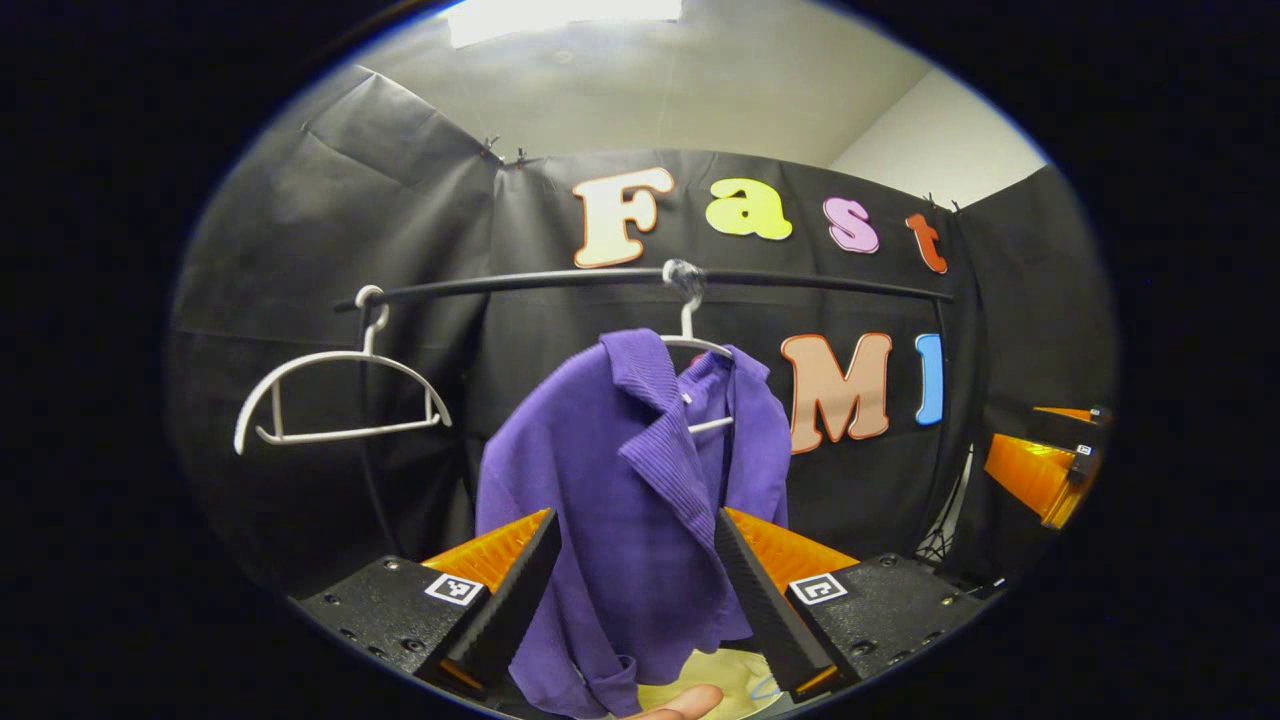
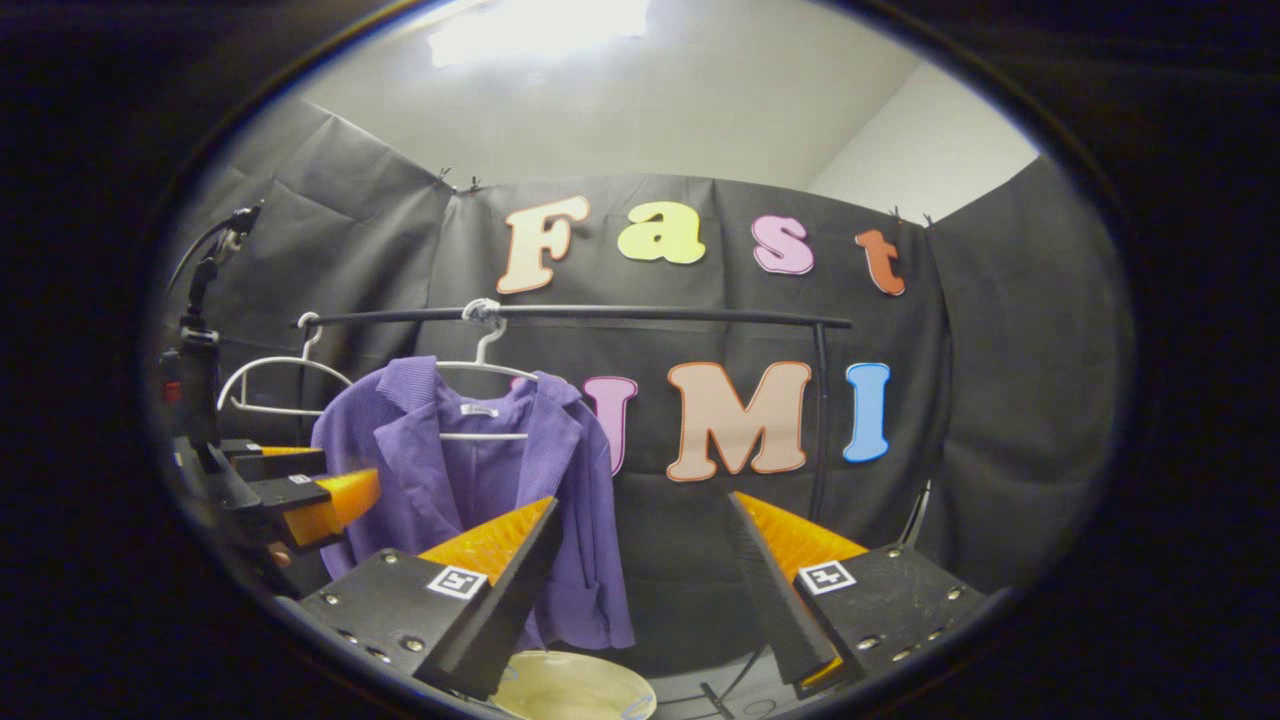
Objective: Grasp the clothes on the hanger with both hands and then place them into the laundry hamper below.
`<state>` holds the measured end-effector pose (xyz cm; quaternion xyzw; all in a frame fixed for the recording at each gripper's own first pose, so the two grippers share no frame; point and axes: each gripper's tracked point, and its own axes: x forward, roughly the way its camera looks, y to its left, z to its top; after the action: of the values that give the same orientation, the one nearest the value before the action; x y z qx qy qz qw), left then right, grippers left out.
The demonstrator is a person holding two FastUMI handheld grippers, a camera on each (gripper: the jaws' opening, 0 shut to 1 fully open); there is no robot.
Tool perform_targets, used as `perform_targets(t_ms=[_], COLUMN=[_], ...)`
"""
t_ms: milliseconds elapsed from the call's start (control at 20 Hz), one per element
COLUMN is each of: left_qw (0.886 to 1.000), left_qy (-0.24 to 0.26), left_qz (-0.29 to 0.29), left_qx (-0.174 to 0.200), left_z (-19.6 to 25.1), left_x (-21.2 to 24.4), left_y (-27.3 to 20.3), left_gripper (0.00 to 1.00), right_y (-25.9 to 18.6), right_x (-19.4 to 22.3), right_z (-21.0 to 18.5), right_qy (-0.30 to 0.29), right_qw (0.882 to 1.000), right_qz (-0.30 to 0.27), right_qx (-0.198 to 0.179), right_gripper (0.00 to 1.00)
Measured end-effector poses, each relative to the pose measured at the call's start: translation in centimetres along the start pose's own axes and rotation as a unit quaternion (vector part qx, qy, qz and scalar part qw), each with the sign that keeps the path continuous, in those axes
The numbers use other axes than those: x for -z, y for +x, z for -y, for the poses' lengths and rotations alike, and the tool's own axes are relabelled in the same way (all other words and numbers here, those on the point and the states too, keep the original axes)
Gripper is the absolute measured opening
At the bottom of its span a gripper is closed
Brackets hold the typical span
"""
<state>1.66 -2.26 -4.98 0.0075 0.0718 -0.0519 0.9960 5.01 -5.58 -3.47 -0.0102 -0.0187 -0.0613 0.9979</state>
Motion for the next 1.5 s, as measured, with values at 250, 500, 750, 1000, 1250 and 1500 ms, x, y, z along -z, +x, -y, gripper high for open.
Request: perform_targets(t_ms=[250, 500, 750, 1000, 1250, 1500], left_qw=[1.000, 0.999, 1.000, 0.999, 0.999, 0.997], left_qy=[0.015, 0.012, -0.027, -0.009, -0.008, 0.013], left_qz=[-0.022, -0.035, -0.011, 0.036, 0.036, 0.067], left_qx=[-0.006, -0.009, 0.007, 0.017, -0.011, 0.029], left_z=[0.1, 1.4, 1.2, 1.2, -0.2, 1.4], left_x=[2.1, 4.0, 4.0, 2.5, 2.6, 1.3], left_y=[0.7, 6.2, 8.2, 9.4, 10.3, 8.6], left_gripper=[0.95, 0.95, 0.75, 0.58, 0.11, 0.02], right_y=[4.6, 9.3, 13.9, 17.6, 21.7, 23.8], right_x=[2.5, 5.0, 8.7, 11.0, 12.3, 11.3], right_z=[-1.2, -4.4, -6.7, -12.0, -14.3, -15.0], right_qy=[0.029, 0.046, 0.047, 0.083, 0.117, 0.095], right_qw=[0.999, 0.996, 0.993, 0.979, 0.973, 0.978], right_qz=[-0.016, -0.026, -0.064, -0.085, -0.099, -0.065], right_qx=[-0.028, -0.079, -0.091, -0.167, -0.173, -0.175], right_gripper=[0.98, 0.96, 0.98, 0.98, 0.96, 0.39])
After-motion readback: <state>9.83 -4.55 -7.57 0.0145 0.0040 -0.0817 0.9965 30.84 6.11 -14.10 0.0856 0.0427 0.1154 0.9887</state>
